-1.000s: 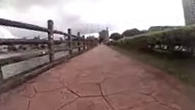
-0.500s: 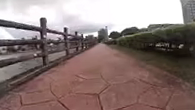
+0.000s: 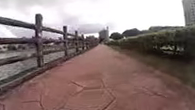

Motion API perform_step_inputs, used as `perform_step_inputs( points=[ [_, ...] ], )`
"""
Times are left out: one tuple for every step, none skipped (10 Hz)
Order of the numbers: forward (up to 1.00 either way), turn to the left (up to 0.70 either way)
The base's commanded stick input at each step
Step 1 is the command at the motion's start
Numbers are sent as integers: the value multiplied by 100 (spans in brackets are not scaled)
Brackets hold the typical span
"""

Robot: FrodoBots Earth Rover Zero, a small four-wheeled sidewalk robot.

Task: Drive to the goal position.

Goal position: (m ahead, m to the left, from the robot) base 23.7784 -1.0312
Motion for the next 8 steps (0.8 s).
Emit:
perform_step_inputs(
  points=[
    [70, 0],
    [70, 0],
    [70, 0],
    [70, 0],
    [70, 0],
    [70, 0],
    [70, 0],
    [70, 0]
  ],
)
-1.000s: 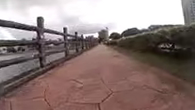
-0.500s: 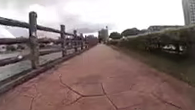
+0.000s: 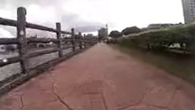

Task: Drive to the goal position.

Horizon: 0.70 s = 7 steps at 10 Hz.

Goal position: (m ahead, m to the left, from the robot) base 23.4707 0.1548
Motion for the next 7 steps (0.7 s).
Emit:
perform_step_inputs(
  points=[
    [70, 0],
    [70, 0],
    [70, 0],
    [70, 0],
    [70, 0],
    [70, 0],
    [70, 0]
  ],
)
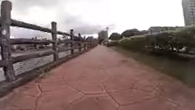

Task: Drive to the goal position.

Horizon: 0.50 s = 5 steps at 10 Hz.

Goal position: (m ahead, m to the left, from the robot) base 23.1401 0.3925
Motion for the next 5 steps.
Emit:
perform_step_inputs(
  points=[
    [70, 0],
    [70, 0],
    [70, 0],
    [70, 0],
    [70, 0]
  ],
)
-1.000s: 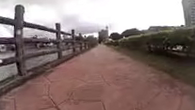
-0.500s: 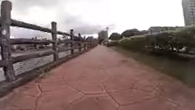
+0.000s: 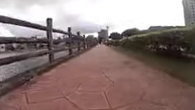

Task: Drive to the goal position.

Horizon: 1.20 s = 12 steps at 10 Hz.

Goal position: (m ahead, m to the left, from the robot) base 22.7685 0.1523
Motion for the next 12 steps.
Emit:
perform_step_inputs(
  points=[
    [70, 0],
    [66, 0],
    [51, 0],
    [70, 0],
    [70, 0],
    [70, 0],
    [70, 0],
    [70, 0],
    [70, 0],
    [70, 0],
    [70, 0],
    [70, 0]
  ],
)
